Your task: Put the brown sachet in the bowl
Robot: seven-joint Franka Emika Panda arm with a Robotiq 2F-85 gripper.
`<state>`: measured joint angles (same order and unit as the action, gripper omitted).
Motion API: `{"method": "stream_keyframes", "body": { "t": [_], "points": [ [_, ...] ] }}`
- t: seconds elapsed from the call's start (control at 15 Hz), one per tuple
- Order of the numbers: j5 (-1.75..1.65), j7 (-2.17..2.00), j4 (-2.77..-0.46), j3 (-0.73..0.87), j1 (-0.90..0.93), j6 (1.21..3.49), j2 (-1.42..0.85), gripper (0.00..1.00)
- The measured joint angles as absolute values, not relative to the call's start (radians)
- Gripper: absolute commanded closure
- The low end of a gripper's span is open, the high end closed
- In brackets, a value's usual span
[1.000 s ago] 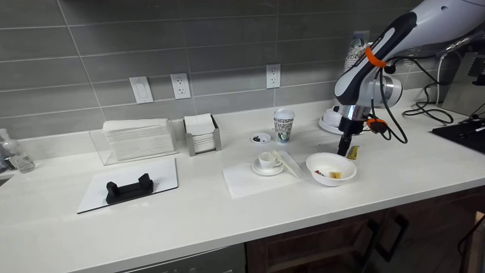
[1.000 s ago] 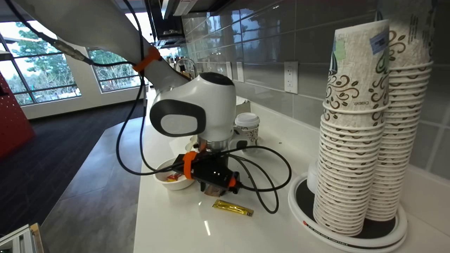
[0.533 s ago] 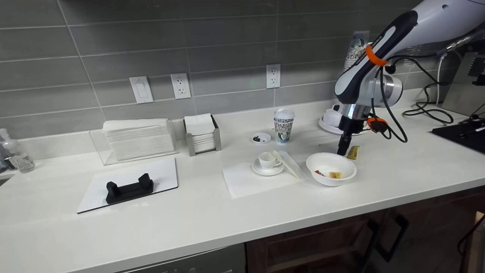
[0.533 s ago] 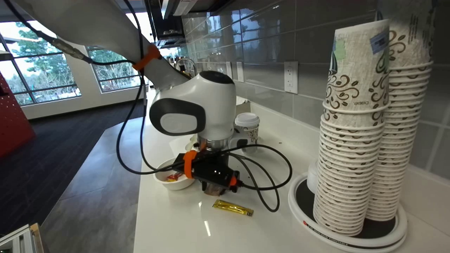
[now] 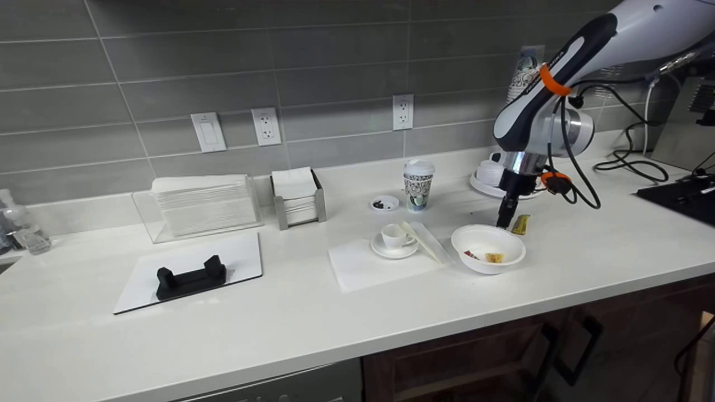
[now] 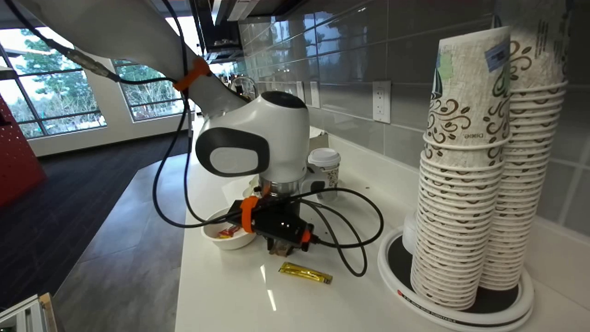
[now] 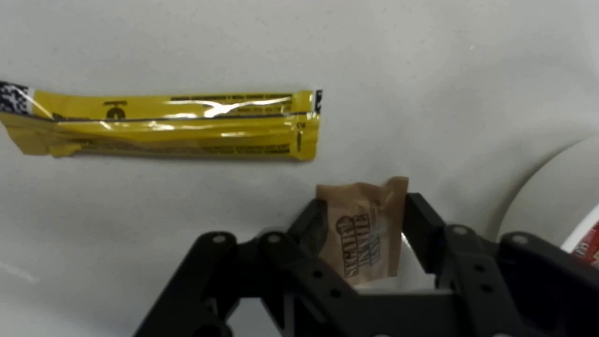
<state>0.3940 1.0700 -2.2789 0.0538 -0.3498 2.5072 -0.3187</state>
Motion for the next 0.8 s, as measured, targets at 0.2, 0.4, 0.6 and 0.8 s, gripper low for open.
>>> {"method": "stream_keyframes", "body": {
  "t": [0.2,0.4,0.6,0.8],
  "points": [
    [0.396,1.07,-2.279,0.054,-0.35,2.507,-0.312,0.64],
    [0.398,1.07,-2.279,0.054,-0.35,2.507,-0.306,0.64],
    [0.401,1.07,-2.279,0.054,-0.35,2.507,-0.306,0.72],
    [0.402,1.07,-2.278,0.054,-0.35,2.507,-0.304,0.79]
  ]
}}
